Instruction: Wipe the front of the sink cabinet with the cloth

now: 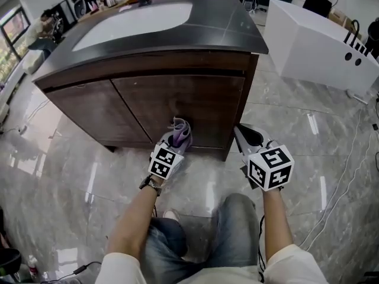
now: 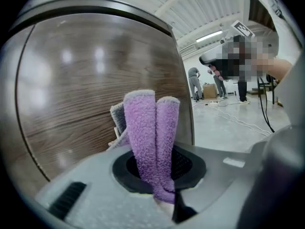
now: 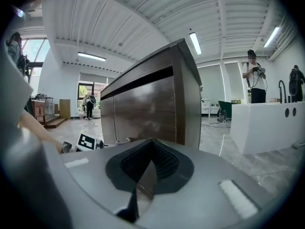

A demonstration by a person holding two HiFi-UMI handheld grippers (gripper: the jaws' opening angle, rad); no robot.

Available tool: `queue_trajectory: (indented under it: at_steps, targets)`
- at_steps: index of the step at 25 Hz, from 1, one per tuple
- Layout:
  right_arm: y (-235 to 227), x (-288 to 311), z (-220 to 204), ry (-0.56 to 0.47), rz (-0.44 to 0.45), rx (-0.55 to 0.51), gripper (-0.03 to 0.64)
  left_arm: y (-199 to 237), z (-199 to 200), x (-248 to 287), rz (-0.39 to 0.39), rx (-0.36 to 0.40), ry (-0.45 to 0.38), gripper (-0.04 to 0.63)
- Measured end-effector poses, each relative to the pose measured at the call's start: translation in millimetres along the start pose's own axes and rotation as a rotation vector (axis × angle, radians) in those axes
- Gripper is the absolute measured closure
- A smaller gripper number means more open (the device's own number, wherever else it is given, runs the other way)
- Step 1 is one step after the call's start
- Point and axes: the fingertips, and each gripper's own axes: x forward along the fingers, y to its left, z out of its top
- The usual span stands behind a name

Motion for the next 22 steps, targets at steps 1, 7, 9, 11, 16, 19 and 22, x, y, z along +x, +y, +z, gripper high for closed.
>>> queue_trajectory:
  at_steps: [1,7,9,11,16,19,22]
  targets:
    - [3,5,0,0.002,0.010,0.000,0.611,9,-4,-6,0.031,-0.019,-0.004,0.541]
    - [16,29,-10,0.025,0.061,-0.019,0.611,72,-57,-36,0.264,-0.241,-0.061,0.540]
    - [14,33,-19,0.031,0.068,-0.013,0.611,87,-80,-45,0.320,-0.262,-0.040,0.541]
    - [12,38,-31,0.036,0.072,-0.004,0.611,101,-101,-53,0.365,-0.253,0.002,0.543]
    - [11,48,-63,0.074,0.077,-0.002,0.611,117,-155,-59,0.453,-0.154,0.200,0.543]
    - [11,48,-75,0.080,0.069,0.011,0.611,105,-176,-45,0.415,-0.159,0.248,0.543]
    - [9,43,-78,0.077,0.071,0.004,0.611,86,-168,-25,0.361,-0.184,0.218,0.543]
